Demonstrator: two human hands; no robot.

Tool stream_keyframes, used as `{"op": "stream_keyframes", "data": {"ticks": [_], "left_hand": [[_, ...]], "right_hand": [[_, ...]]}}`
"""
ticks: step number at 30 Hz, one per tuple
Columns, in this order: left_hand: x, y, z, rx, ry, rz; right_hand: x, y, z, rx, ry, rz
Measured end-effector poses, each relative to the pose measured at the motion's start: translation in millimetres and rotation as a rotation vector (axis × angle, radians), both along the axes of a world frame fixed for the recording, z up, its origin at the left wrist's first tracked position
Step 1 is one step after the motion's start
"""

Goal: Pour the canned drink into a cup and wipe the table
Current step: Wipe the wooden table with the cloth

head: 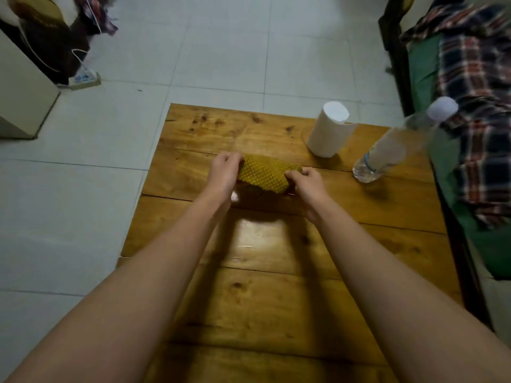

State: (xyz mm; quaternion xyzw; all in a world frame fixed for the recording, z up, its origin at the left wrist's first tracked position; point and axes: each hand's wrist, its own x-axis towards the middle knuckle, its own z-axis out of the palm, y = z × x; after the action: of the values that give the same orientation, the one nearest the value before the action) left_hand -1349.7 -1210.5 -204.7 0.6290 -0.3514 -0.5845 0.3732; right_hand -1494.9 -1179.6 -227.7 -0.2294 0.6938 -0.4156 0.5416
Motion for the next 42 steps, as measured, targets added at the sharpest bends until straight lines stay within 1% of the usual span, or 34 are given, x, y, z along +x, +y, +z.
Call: {"op": "stream_keyframes", "data": {"ticks": [5,8,12,15,17,20,25,28,32,34,39,42], "left_hand": [[-60.9,67.5,22.5,0.009,0.071,-0.060],[-97.2,104.5,26.0,0.018,0.105,-0.090],[-137.3,146.0,18.2,0.045,0.111,-0.155],[-157.7,171.6,1.6,0.083,0.126,-0.149],[-164.5,184.4,-10.5,0.104,0.102,-0.159],[-161.0,197.6,-33.1,0.137,0.000,-0.210],[-138.4,208.7,-54.7,0.113,-0.085,-0.220],[-125.2,213.9,-64.7,0.138,-0.113,-0.207],[-115.2,216.6,-73.0,0.215,-0.124,-0.256],[-115.6,214.9,-72.8,0.213,-0.132,-0.282],[-121.8,198.5,-72.7,0.056,-0.202,-0.284],[-122.8,188.4,-72.3,-0.044,-0.218,-0.286]], "right_hand": [[-57.8,72.9,19.1,0.009,0.061,-0.018],[-91.6,112.6,21.6,0.015,0.099,-0.038],[-134.9,160.2,19.5,0.001,0.173,-0.060],[-157.0,191.5,9.5,0.031,0.251,-0.033],[-165.0,208.3,-0.7,0.046,0.267,0.000],[-166.6,227.1,-20.7,0.066,0.263,0.037],[-145.5,240.2,-45.4,0.113,0.319,0.055],[-134.9,244.3,-52.1,0.151,0.358,0.091],[-132.1,247.6,-52.4,0.180,0.488,0.170],[-133.5,247.6,-50.9,0.204,0.581,0.215],[-135.6,241.8,-48.8,0.183,0.740,0.250],[-129.6,235.9,-45.4,0.141,0.964,0.244]]}}
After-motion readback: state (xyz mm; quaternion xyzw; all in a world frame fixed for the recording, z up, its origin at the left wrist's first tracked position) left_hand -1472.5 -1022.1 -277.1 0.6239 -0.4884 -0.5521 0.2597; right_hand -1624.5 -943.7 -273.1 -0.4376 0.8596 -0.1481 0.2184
